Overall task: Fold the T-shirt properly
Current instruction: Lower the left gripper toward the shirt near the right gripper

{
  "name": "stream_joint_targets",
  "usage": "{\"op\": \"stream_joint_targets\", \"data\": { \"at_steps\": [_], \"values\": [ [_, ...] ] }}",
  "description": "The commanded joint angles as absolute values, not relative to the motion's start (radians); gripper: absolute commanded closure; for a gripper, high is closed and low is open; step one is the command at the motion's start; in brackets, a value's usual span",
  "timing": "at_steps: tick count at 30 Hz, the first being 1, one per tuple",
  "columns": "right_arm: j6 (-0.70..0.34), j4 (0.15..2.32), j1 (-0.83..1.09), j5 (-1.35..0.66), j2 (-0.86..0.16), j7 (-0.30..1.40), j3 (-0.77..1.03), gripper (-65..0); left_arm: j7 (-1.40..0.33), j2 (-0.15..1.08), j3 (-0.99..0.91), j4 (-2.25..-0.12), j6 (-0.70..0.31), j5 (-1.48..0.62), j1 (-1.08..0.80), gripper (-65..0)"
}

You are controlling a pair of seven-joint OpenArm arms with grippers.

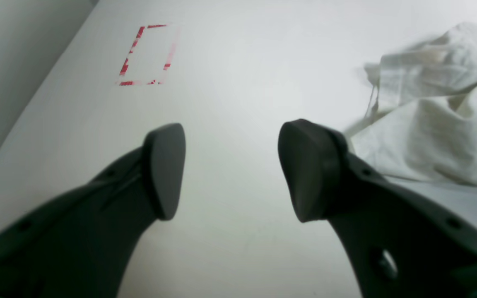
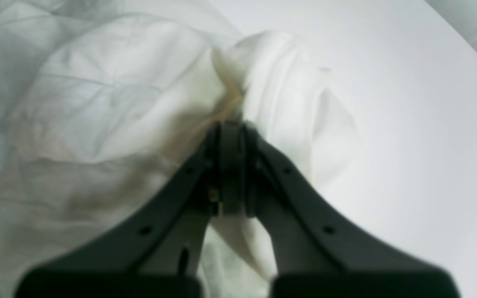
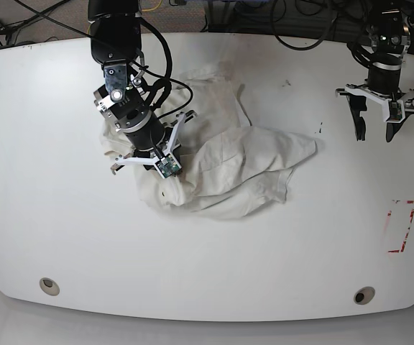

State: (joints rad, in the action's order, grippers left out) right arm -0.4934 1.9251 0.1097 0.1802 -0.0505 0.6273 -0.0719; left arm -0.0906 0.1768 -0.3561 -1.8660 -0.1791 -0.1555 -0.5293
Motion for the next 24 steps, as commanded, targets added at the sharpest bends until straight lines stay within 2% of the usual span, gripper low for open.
{"op": "stream_joint_targets", "data": {
  "at_steps": [1, 8, 24],
  "values": [
    [-0.488, 1.971, 0.094, 0.175, -0.056, 0.618, -0.073, -0.9, -0.076, 0.177, -0.359, -1.882, -0.174, -0.159, -0.529, -37.5],
    [-0.49, 2.029, 0.083, 0.174, -0.061, 0.688, -0.069, -0.4, -0.167, 0.147, -0.346, -1.853, -0.188, -0.159, -0.52, -38.1],
    [-0.492, 2.088, 0.033, 0.169, -0.093, 0.73, -0.063, -0.2, -0.164, 0.163, -0.292, -1.817, -0.183, -0.152, -0.476, -37.4]
  ]
}}
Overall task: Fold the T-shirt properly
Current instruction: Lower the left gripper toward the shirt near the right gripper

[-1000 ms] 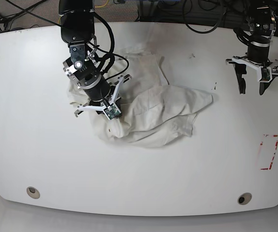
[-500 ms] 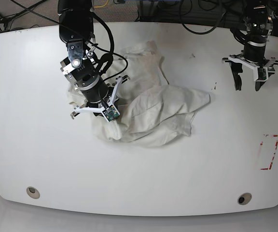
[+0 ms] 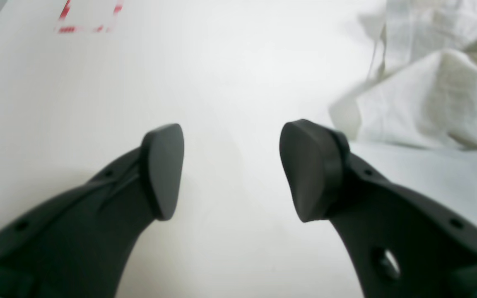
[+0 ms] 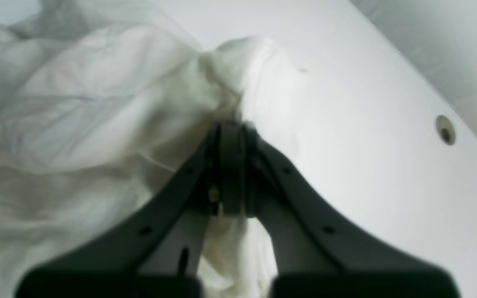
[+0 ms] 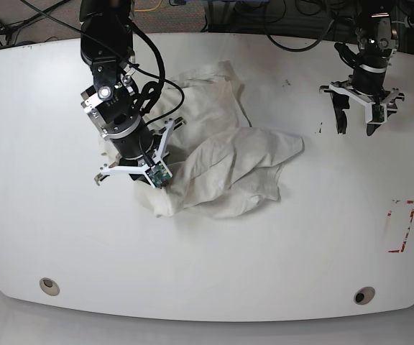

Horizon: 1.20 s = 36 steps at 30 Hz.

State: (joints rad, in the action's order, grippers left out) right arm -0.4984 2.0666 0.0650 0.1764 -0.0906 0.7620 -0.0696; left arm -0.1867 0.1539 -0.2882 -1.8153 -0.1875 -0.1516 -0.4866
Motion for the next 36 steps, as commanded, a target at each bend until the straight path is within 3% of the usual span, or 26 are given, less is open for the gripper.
{"op": "stream_joint_targets", "data": {
  "at_steps": [1, 12, 16, 18, 24, 26, 32, 36],
  "values": [
    [-0.492, 2.083, 0.026, 0.169, -0.093, 0.727, -0.061, -0.1, -0.168, 0.164, -0.294, -1.81, -0.183, -0.152, -0.469, -37.4],
    [-0.489, 2.029, -0.053, 0.18, -0.098, 0.674, -0.061, 0.0, -0.265, 0.198, -0.311, -1.736, -0.254, -0.149, -0.352, -38.7],
    [-0.491, 2.039, -0.069, 0.178, -0.1, 0.681, -0.062, 0.0, -0.32, 0.198, -0.292, -1.746, -0.312, -0.148, -0.331, -42.9],
    [-0.493, 2.054, -0.085, 0.174, -0.099, 0.699, -0.067, 0.0, -0.384, 0.187, -0.276, -1.763, -0.393, -0.152, -0.311, -52.3],
    [-0.493, 2.055, -0.089, 0.176, -0.099, 0.7, -0.067, 0.0, -0.443, 0.182, -0.262, -1.765, -0.45, -0.153, -0.3, -58.0],
    [-0.493, 2.053, -0.09, 0.175, -0.099, 0.702, -0.068, 0.0, -0.45, 0.178, -0.264, -1.767, -0.458, -0.153, -0.302, -57.9],
    [-0.491, 2.052, -0.096, 0.17, -0.101, 0.7, -0.066, 0.0, -0.421, 0.144, -0.246, -1.783, -0.488, -0.155, -0.325, -47.0],
    [-0.492, 2.062, -0.09, 0.169, -0.1, 0.702, -0.064, 0.0, -0.406, 0.14, -0.208, -1.781, -0.497, -0.159, -0.327, -43.4]
  ]
}}
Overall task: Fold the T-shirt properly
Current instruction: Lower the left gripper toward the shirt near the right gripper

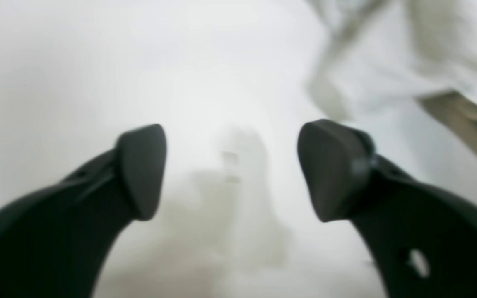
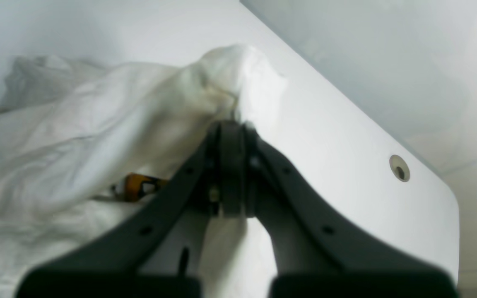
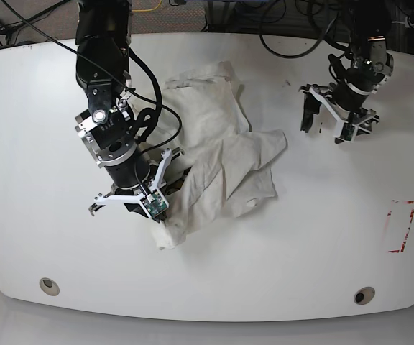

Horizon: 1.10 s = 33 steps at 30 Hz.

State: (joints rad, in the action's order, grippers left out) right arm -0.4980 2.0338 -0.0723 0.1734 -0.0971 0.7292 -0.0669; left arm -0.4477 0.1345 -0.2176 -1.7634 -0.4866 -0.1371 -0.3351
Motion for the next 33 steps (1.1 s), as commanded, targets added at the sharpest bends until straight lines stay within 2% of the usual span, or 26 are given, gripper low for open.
{"op": "stream_joint_targets", "data": {
  "at_steps": [1, 4, 14, 16, 18, 28, 33],
  "values": [
    [-0.492, 2.064, -0.088, 0.169, -0.1, 0.702, -0.063, 0.0, -0.403, 0.14, -0.195, -1.781, -0.498, -0.159, -0.328, -43.2],
    [-0.491, 2.064, -0.076, 0.168, -0.1, 0.699, -0.062, 0.0, -0.395, 0.143, -0.131, -1.774, -0.492, -0.165, -0.331, -42.5],
    [-0.49, 2.054, -0.079, 0.169, -0.101, 0.695, -0.062, 0.0, -0.415, 0.127, -0.074, -1.76, -0.485, -0.17, -0.316, -45.9],
    [-0.491, 2.049, -0.086, 0.17, -0.1, 0.693, -0.065, 0.0, -0.424, 0.114, -0.077, -1.754, -0.508, -0.16, -0.305, -50.2],
    [-0.491, 2.047, -0.086, 0.169, -0.1, 0.691, -0.064, 0.0, -0.434, 0.108, -0.076, -1.746, -0.514, -0.162, -0.297, -51.7],
    [-0.492, 2.04, -0.08, 0.168, -0.099, 0.689, -0.065, 0.0, -0.47, 0.088, -0.067, -1.67, -0.538, -0.199, -0.215, -56.1],
    [-0.492, 2.04, -0.079, 0.168, -0.098, 0.688, -0.063, 0.0, -0.481, 0.079, -0.06, -1.621, -0.545, -0.233, -0.176, -56.2]
  ]
}}
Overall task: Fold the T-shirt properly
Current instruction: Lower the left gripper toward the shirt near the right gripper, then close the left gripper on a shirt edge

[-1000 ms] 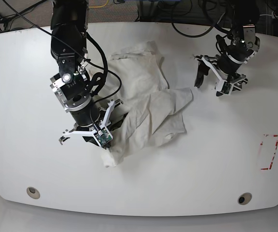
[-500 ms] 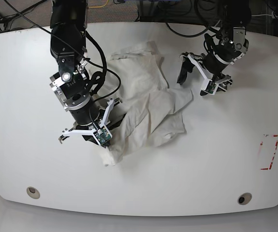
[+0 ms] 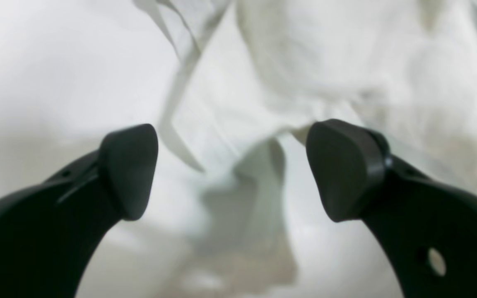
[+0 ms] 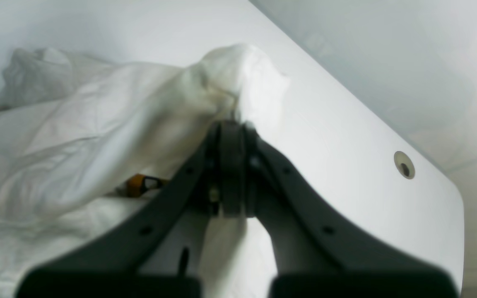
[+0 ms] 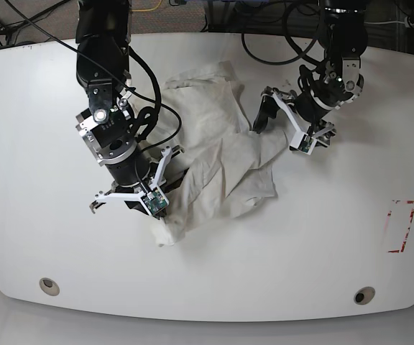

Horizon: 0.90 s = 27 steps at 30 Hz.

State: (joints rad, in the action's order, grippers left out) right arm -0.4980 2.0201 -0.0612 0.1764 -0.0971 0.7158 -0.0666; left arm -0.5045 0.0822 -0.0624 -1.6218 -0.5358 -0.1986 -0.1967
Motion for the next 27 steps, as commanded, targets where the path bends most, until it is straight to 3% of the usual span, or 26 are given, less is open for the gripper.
{"op": "stream_joint_targets", "data": {
  "at_steps": [1, 9, 21, 27],
  "values": [
    [-0.492, 2.041, -0.079, 0.169, -0.098, 0.688, -0.063, 0.0, -0.484, 0.077, -0.058, -1.609, -0.547, -0.24, -0.168, -56.2],
    [-0.491, 2.051, -0.069, 0.171, -0.098, 0.686, -0.063, 0.0, -0.504, 0.056, -0.033, -1.477, -0.545, -0.288, -0.108, -53.6],
    [-0.493, 2.046, -0.072, 0.167, -0.098, 0.683, -0.058, 0.0, -0.48, 0.054, 0.008, -1.503, -0.533, -0.27, -0.13, -50.2],
    [-0.492, 2.043, -0.071, 0.168, -0.099, 0.682, -0.063, 0.0, -0.481, 0.053, 0.014, -1.515, -0.528, -0.267, -0.136, -51.5]
  ]
}}
